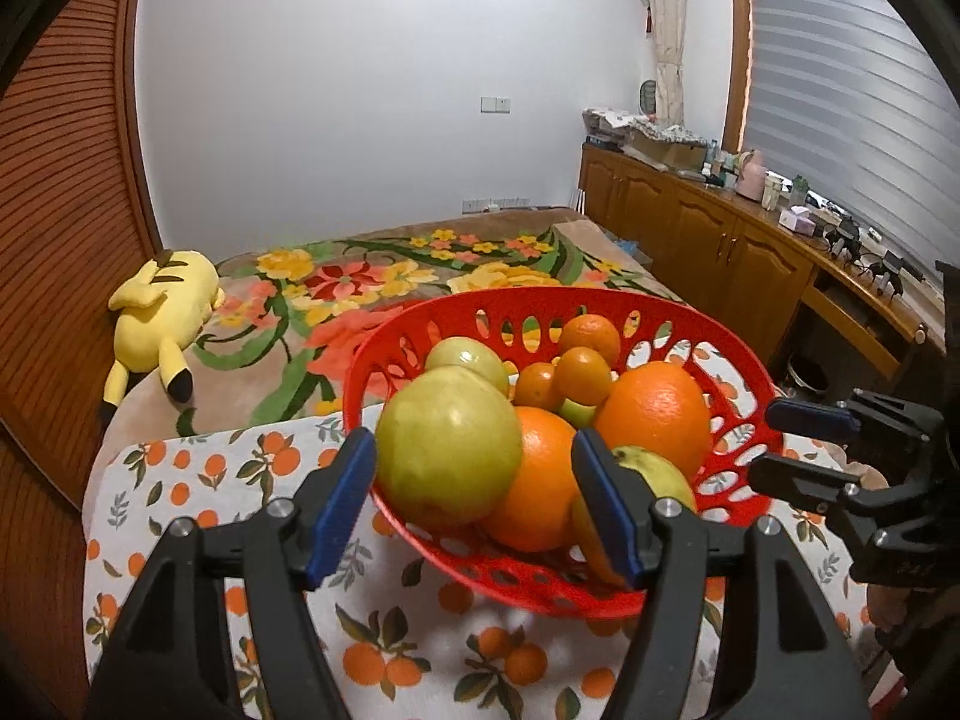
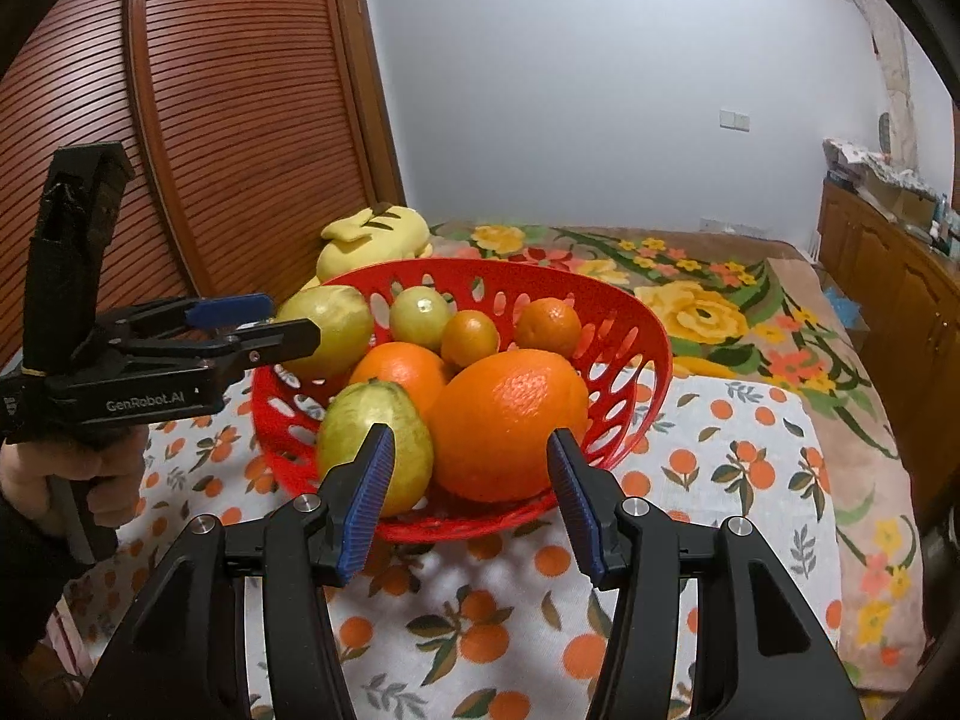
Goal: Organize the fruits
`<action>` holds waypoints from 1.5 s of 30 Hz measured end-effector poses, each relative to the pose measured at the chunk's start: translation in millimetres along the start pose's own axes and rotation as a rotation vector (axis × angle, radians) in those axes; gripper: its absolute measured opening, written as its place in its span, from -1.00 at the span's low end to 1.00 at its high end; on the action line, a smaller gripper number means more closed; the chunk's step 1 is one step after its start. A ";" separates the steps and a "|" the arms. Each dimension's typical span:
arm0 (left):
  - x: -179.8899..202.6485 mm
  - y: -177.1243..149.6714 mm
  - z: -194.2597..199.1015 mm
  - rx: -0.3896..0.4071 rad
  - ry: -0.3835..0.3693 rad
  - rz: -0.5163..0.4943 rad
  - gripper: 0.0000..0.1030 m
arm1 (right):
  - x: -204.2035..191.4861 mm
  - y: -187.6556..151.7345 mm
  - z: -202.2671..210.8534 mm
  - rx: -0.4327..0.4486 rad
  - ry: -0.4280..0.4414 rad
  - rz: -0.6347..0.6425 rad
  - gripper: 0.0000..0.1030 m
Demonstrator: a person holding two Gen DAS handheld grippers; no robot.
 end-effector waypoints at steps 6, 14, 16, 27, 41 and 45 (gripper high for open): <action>9.4 -16.3 32.1 0.051 0.019 -0.001 0.37 | -13.0 -9.8 19.3 0.028 -0.013 -0.003 0.08; 27.0 -45.3 68.0 0.090 0.021 -0.004 0.43 | -21.0 -28.6 43.4 0.053 -0.024 -0.021 0.16; 32.8 -52.3 76.5 0.094 0.012 -0.001 0.44 | -22.4 -33.0 50.7 0.061 -0.034 -0.024 0.19; 52.6 -67.9 121.9 0.164 0.030 -0.008 0.73 | -25.9 -43.7 88.1 0.142 -0.114 -0.033 0.59; 41.4 -77.1 139.9 0.191 0.046 0.038 0.73 | -28.7 -49.2 106.0 0.180 -0.152 -0.062 0.63; 38.9 -80.5 140.3 0.188 0.049 0.044 0.73 | -29.1 -49.6 106.5 0.179 -0.159 -0.062 0.63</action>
Point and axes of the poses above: each gripper's, at about its wrist camera, not at the fingertips, and z roughly against the way its jaws point, x to its right, y to its top, the point moved 8 cm from there along -z, roughly the way its jaws point, and after that the axes turned 9 degrees about -x, right-handed, at the moved point
